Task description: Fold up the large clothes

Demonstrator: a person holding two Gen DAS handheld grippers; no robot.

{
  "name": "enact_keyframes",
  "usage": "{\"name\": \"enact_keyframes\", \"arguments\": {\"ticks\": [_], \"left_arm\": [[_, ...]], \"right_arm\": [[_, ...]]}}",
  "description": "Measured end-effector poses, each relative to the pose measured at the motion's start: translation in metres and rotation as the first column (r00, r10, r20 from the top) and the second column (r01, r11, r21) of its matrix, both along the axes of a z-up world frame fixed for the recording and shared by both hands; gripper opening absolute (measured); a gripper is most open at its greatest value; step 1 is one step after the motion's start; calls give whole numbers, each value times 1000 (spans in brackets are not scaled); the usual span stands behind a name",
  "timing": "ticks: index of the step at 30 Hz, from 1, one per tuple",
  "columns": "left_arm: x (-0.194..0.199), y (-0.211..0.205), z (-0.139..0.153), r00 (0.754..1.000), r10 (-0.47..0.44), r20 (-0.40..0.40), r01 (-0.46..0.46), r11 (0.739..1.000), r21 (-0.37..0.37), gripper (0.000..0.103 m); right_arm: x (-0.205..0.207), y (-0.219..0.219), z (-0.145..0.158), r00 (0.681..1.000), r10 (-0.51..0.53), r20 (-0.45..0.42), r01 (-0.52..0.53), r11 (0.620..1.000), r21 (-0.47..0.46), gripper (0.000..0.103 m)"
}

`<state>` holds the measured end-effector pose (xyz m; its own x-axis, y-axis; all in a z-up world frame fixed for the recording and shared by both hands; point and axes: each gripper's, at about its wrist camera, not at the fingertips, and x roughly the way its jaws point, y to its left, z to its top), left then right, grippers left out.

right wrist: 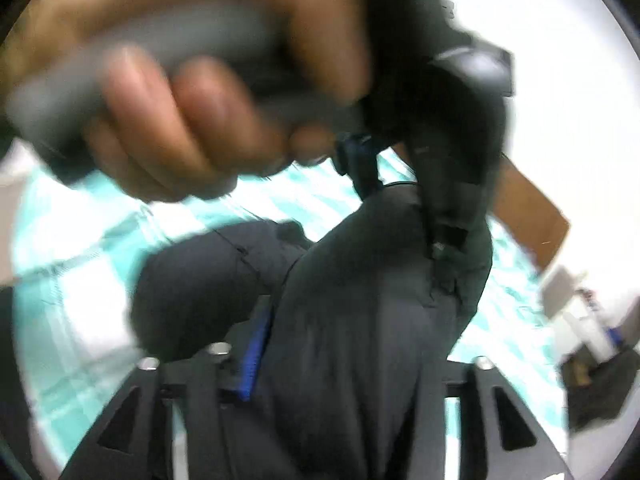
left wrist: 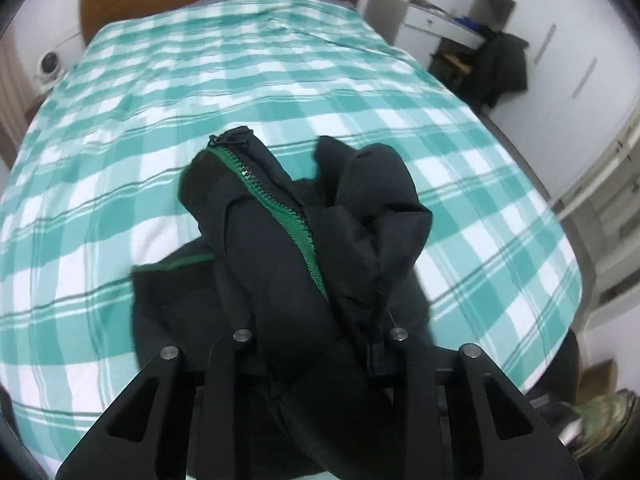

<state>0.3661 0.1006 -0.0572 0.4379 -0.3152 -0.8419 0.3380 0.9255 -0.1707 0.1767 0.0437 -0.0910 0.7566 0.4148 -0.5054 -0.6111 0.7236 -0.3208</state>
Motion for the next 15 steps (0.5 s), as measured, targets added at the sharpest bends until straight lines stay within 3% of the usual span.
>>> {"name": "enact_keyframes", "arguments": {"ticks": [2, 5, 7, 9, 10, 15], "left_arm": [[2, 26, -9, 999, 38, -8, -38, 999, -16, 29], [-6, 86, -29, 990, 137, -36, -139, 988, -65, 30], [-12, 115, -40, 982, 183, -48, -187, 978, -90, 32], [-20, 140, -51, 972, 227, -55, -232, 966, -111, 34], [-23, 147, -55, 969, 239, -57, -245, 963, -114, 34], [-26, 168, -79, 955, 286, -77, -293, 948, -122, 40]], "right_arm": [[-7, -28, 25, 994, 63, -85, -47, 983, 177, 78], [14, -61, 41, 985, 18, -172, 32, 957, 287, 78], [41, -72, 39, 974, -57, -219, 118, 954, 275, 76], [55, -73, 36, 966, -72, -250, 142, 952, 272, 50], [60, -68, 33, 964, -72, -257, 142, 953, 266, 45], [70, -16, -9, 945, 54, -322, 32, 967, 254, 41]]}}
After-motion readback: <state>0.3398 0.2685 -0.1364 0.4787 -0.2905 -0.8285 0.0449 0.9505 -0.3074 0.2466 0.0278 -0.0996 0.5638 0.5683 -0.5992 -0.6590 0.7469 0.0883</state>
